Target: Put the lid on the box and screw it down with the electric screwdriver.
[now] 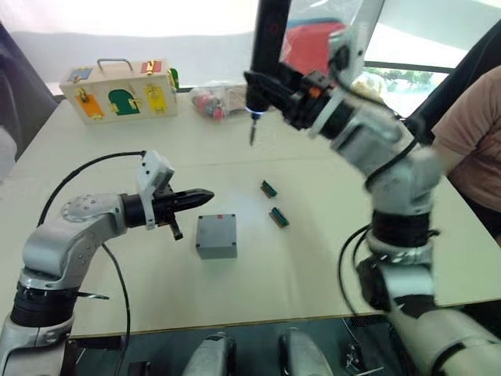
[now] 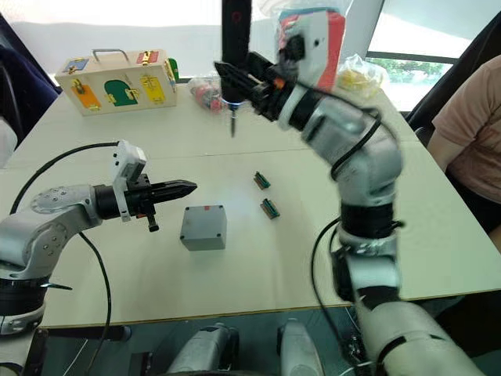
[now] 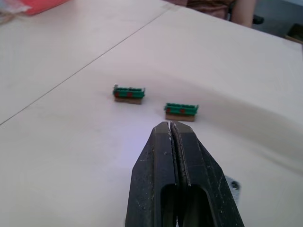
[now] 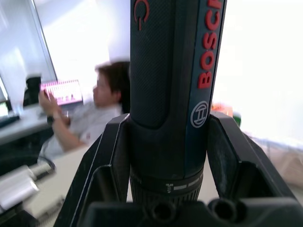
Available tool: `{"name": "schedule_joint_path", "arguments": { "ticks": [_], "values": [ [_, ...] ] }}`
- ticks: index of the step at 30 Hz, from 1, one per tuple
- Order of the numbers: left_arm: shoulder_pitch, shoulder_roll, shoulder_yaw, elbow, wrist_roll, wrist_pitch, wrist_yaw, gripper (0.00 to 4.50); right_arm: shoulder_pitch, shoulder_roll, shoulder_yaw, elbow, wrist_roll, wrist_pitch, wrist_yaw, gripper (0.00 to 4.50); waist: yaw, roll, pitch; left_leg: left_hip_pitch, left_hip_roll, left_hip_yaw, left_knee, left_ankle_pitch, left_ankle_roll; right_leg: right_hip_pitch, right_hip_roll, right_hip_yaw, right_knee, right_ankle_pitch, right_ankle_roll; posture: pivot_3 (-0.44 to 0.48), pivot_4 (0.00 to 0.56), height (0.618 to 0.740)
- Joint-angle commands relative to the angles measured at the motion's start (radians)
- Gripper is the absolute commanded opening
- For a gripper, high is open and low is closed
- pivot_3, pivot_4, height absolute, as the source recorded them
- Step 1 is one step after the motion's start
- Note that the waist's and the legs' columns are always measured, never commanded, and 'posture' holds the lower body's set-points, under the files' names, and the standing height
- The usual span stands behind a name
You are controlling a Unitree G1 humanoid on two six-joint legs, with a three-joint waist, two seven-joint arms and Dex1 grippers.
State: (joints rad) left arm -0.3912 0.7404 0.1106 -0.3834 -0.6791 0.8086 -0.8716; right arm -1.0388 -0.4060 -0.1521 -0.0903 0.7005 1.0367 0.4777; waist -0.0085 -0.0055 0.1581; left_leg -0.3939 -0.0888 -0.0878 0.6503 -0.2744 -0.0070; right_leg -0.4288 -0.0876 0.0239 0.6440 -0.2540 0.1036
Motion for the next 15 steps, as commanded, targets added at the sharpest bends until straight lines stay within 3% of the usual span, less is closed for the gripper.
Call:
{"name": "schedule_joint_path", "arguments": {
  "ticks": [1,2,4,7,11,15],
  "values": [
    [-0.002,0.02,0.011,-0.068,-0.035,0.02,-0.001,0.0,-0.035,-0.064,-0.052,0.011,0.101,0.176,0.028,1.82,-0.004,0.001,0.0,0.0,0.0,0.0,0.0,-0.002,0.003,0.0,0.0,0.0,-0.001,0.0,0.0,0.0,0.15,0.74],
    [0.001,0.037,-0.007,-0.094,-0.031,0.019,-0.017,0.0,-0.049,-0.102,-0.084,0.053,0.138,0.285,0.04,1.82,-0.006,0.001,0.001,0.0,0.0,0.001,0.0,-0.003,0.005,0.0,0.0,0.001,0.0,0.0,0.0,0.0,0.15,0.74],
    [0.007,0.081,-0.059,-0.149,-0.01,0.009,-0.058,0.0,-0.081,-0.292,0.032,0.239,0.217,0.511,0.054,1.82,-0.008,0.002,0.002,0.0,0.0,0.002,-0.001,-0.003,0.006,-0.001,0.0,0.002,0.0,0.0,0.0,0.0,0.15,0.74],
    [0.019,0.141,-0.143,-0.181,0.045,-0.036,-0.12,0.0,-0.039,-0.501,0.259,0.324,0.26,0.578,0.092,1.82,0.005,0.001,0.004,-0.002,0.0,0.002,-0.001,-0.004,0.007,0.0,-0.001,0.0,-0.004,-0.001,-0.001,0.0,0.15,0.74],
    [0.0,0.122,-0.192,-0.155,0.084,-0.076,-0.12,0.0,-0.02,-0.559,0.377,0.363,0.253,0.578,0.124,1.82,-0.02,0.003,0.007,-0.003,0.0,0.006,-0.001,-0.005,0.008,0.0,-0.001,0.002,-0.01,0.0,-0.001,0.0,0.15,0.74],
    [-0.014,0.104,-0.231,-0.13,0.118,-0.104,-0.128,0.0,-0.008,-0.531,0.401,0.444,0.195,0.578,0.121,1.82,-0.031,0.005,0.008,-0.003,0.002,0.007,-0.001,-0.005,0.009,0.0,0.0,0.001,-0.009,0.0,0.0,0.0,0.15,0.74]
  ]
}}
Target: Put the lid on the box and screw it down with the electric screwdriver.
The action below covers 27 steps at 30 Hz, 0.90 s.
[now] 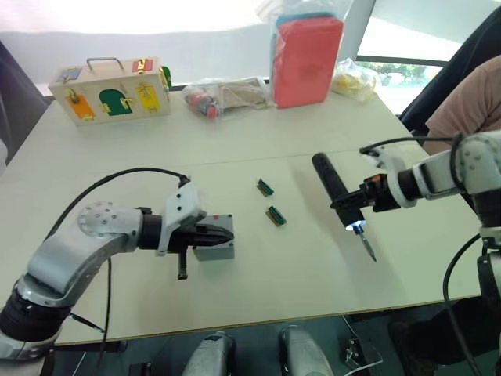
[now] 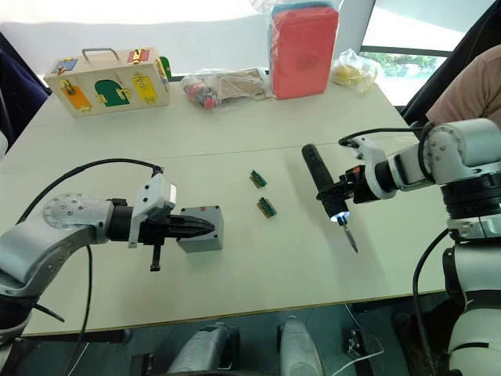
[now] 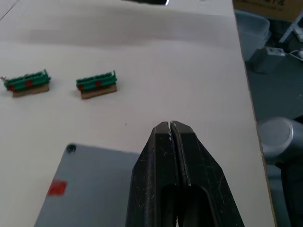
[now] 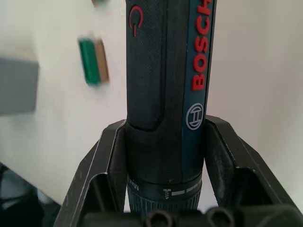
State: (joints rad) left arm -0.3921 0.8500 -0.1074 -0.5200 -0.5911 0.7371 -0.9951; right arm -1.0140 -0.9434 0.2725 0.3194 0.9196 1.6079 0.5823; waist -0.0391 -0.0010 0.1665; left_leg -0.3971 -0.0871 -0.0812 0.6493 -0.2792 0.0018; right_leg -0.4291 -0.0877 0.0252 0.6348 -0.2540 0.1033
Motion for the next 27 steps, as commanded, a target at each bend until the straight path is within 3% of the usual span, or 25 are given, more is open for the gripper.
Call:
{"name": "schedule_joint_path", "arguments": {
  "ticks": [1,12,14,15,19,23,27],
  "values": [
    [-0.013,-0.01,-0.019,0.013,0.036,-0.037,-0.004,0.0,-0.031,0.023,-0.027,0.064,-0.057,0.007,0.003,1.82,0.0,0.0,0.0,0.0,0.0,0.0,0.0,0.0,0.0,0.0,0.0,0.0,0.0,0.0,0.0,0.0,0.15,0.74],
    [0.009,-0.021,-0.006,0.025,0.043,-0.041,0.01,0.0,-0.007,0.11,-0.047,0.153,-0.252,-0.022,0.007,1.82,0.025,0.0,0.0,-0.006,-0.001,-0.001,0.004,0.002,-0.003,-0.004,0.0,-0.001,0.002,0.0,0.001,0.0,0.15,0.74],
    [0.013,-0.022,0.006,0.03,0.039,-0.035,0.017,0.0,0.004,0.109,-0.037,0.144,-0.276,-0.049,0.02,2.83,0.026,0.0,0.0,-0.006,-0.001,-0.001,0.004,0.002,-0.003,-0.005,0.0,-0.001,0.003,0.0,0.001,0.0,0.15,0.74],
    [0.014,-0.019,0.019,0.035,0.035,-0.031,0.02,0.0,0.009,0.106,-0.033,0.138,-0.286,-0.061,0.027,3.0,0.026,0.0,0.0,-0.006,-0.001,-0.001,0.005,0.002,-0.003,-0.005,0.0,-0.001,0.003,0.001,0.001,0.0,0.15,0.74],
    [0.013,-0.013,0.084,0.032,-0.015,0.003,0.03,0.0,0.003,0.118,-0.084,0.14,-0.318,-0.077,0.025,4.44,0.026,0.0,0.0,-0.007,-0.001,-0.001,0.01,0.001,-0.002,-0.004,0.0,-0.001,0.006,0.001,0.001,0.0,0.15,0.74],
    [0.016,0.038,0.224,0.071,-0.061,0.053,0.04,0.0,-0.007,0.055,-0.067,-0.058,-0.327,-0.222,0.141,4.44,0.027,0.0,0.0,-0.009,-0.001,-0.001,0.014,0.0,0.0,-0.007,0.0,-0.002,0.01,0.001,0.001,0.0,0.15,0.74],
    [0.048,0.108,0.319,0.157,-0.034,0.051,0.047,0.0,0.005,0.08,-0.188,-0.233,-0.191,-0.194,0.244,4.44,0.02,0.0,0.0,-0.012,-0.001,-0.001,0.014,0.0,0.0,-0.012,0.001,-0.001,0.013,0.0,0.001,0.0,0.15,0.74]
  ]
}}
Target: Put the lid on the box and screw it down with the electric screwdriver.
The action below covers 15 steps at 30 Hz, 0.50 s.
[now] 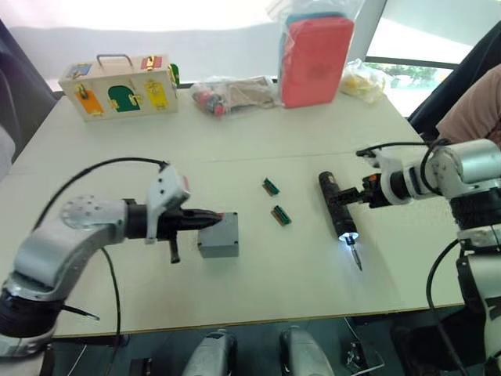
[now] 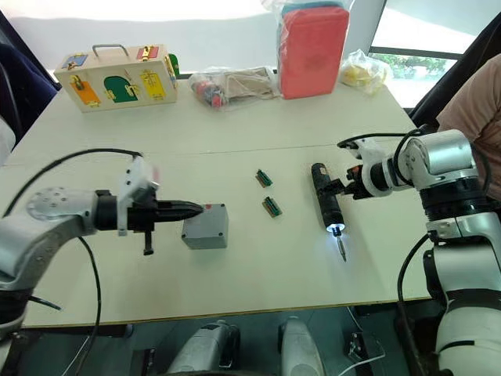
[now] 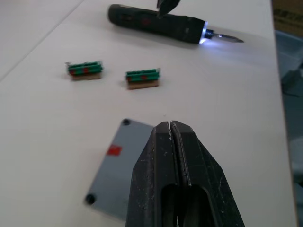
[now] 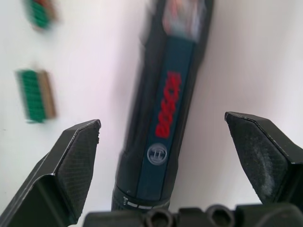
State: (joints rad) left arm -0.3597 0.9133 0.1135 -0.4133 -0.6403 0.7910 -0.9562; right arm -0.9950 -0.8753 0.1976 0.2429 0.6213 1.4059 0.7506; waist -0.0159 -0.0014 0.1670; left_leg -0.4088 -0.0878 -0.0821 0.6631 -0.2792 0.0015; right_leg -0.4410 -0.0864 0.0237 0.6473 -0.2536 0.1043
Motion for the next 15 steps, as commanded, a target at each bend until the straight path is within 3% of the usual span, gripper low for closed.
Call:
{"name": "schedule_joint_path", "arguments": {
  "ticks": [1,4,8,15],
  "values": [
    [0.028,0.047,0.099,0.062,0.024,-0.009,0.017,0.0,0.032,0.027,-0.128,-0.233,0.128,-0.008,0.081,4.44,-0.003,0.0,0.0,0.0,0.001,0.0,-0.001,0.0,0.0,0.0,0.001,0.0,0.0,0.0,0.0,0.0,0.15,0.74],
    [0.065,0.028,0.086,0.081,0.046,-0.025,0.035,0.0,0.155,0.081,-0.138,-0.432,0.169,-0.05,0.078,4.44,0.004,-0.003,-0.002,0.001,0.001,-0.002,-0.001,0.0,0.0,0.001,0.001,-0.001,0.0,0.0,0.0,0.0,0.15,0.74],
    [0.169,0.03,-0.01,0.042,0.105,-0.049,0.031,0.0,0.352,0.164,0.01,-0.705,0.138,-0.186,0.069,4.44,0.007,-0.003,-0.001,0.0,-0.001,-0.002,0.001,-0.001,0.001,0.002,-0.002,0.0,0.0,0.0,0.0,0.0,0.15,0.74],
    [0.197,-0.002,-0.085,0.029,0.162,-0.083,0.059,0.0,0.409,0.259,0.154,-0.671,-0.007,-0.302,-0.01,4.44,0.008,-0.004,-0.002,0.001,-0.001,-0.003,0.002,0.0,0.0,0.003,-0.003,0.0,0.001,0.0,0.0,0.0,0.15,0.74]
  ]
}}
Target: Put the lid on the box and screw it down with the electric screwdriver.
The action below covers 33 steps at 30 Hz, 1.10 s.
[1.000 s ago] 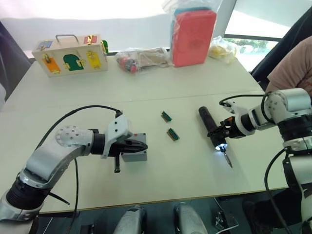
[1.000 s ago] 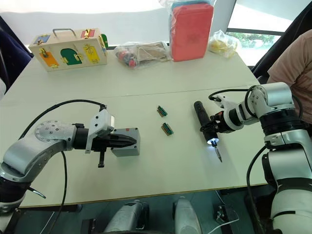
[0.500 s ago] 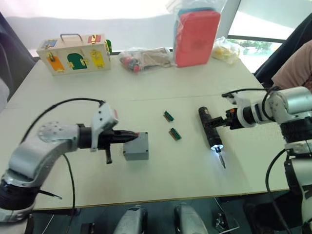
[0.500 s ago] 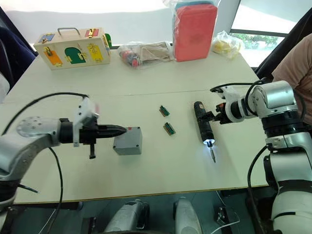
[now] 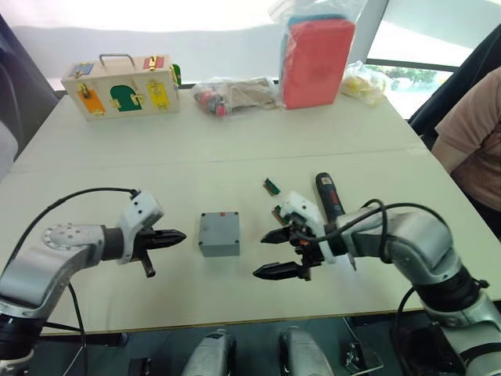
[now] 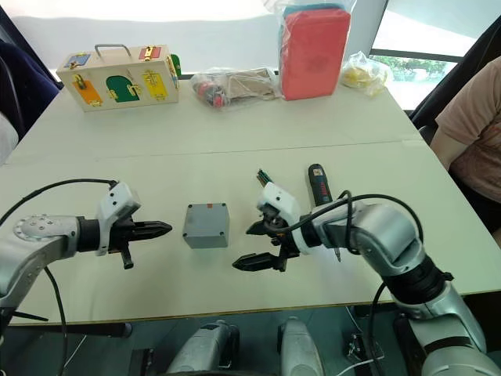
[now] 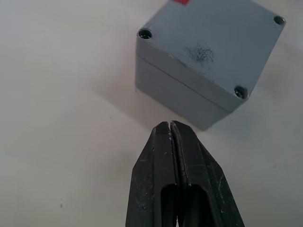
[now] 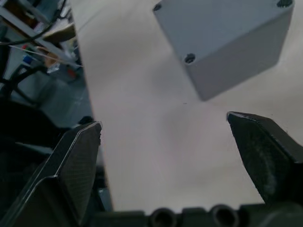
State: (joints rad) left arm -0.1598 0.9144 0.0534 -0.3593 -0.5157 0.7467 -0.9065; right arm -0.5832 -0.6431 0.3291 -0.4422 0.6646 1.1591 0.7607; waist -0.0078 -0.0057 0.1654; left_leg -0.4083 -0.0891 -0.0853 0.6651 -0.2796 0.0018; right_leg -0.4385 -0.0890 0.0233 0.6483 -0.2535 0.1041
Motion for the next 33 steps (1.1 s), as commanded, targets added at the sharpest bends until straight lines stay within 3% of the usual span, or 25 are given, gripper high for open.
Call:
{"name": "schedule_joint_path", "arguments": {
  "ticks": [1,5,9,20,26,33],
  "values": [
    [-0.003,-0.004,-0.034,-0.021,0.048,-0.046,0.007,0.0,-0.006,0.035,0.029,0.022,-0.059,-0.063,-0.022,4.44,-0.001,0.0,0.0,0.0,0.0,0.0,0.0,0.0,0.0,0.0,0.0,0.0,0.0,0.0,0.0,0.0,0.15,0.74],
    [-0.049,-0.041,-0.078,0.016,0.074,-0.073,0.004,0.0,-0.017,0.077,0.051,0.061,-0.076,-0.076,-0.013,4.44,-0.003,0.0,0.0,0.0,0.0,0.0,0.0,0.002,-0.004,-0.001,0.0,0.0,0.0,0.0,0.0,0.0,0.15,0.74],
    [-0.107,-0.066,-0.134,0.069,0.118,-0.122,-0.028,0.0,-0.024,0.166,-0.012,0.098,-0.009,-0.038,-0.011,4.44,-0.003,0.0,0.0,0.0,0.0,0.0,0.0,0.002,-0.004,0.0,0.001,0.0,0.0,0.0,0.0,0.0,0.15,0.74],
    [-0.275,-0.113,-0.193,0.321,0.238,-0.289,-0.109,0.0,-0.018,0.143,-0.047,-0.005,0.1,0.088,0.022,4.44,-0.005,-0.001,0.0,0.0,0.0,0.0,0.0,0.002,-0.004,-0.001,0.001,-0.001,0.001,0.0,0.0,0.0,0.15,0.74],
    [-0.221,-0.037,-0.145,0.31,0.253,-0.296,-0.14,0.0,-0.048,-0.012,0.016,0.04,-0.095,-0.165,0.094,4.44,-0.008,-0.001,0.0,0.0,0.0,0.0,0.0,0.002,-0.003,-0.001,0.001,-0.001,0.001,0.0,0.0,0.0,0.15,0.74],
    [0.012,0.03,-0.039,0.007,0.122,-0.111,-0.139,0.0,-0.093,0.015,0.107,0.299,-0.338,-0.568,0.206,4.44,-0.007,-0.001,0.0,0.0,0.001,0.001,-0.001,0.002,-0.004,-0.002,0.001,0.0,0.001,0.0,0.0,0.0,0.15,0.74]
  ]
}}
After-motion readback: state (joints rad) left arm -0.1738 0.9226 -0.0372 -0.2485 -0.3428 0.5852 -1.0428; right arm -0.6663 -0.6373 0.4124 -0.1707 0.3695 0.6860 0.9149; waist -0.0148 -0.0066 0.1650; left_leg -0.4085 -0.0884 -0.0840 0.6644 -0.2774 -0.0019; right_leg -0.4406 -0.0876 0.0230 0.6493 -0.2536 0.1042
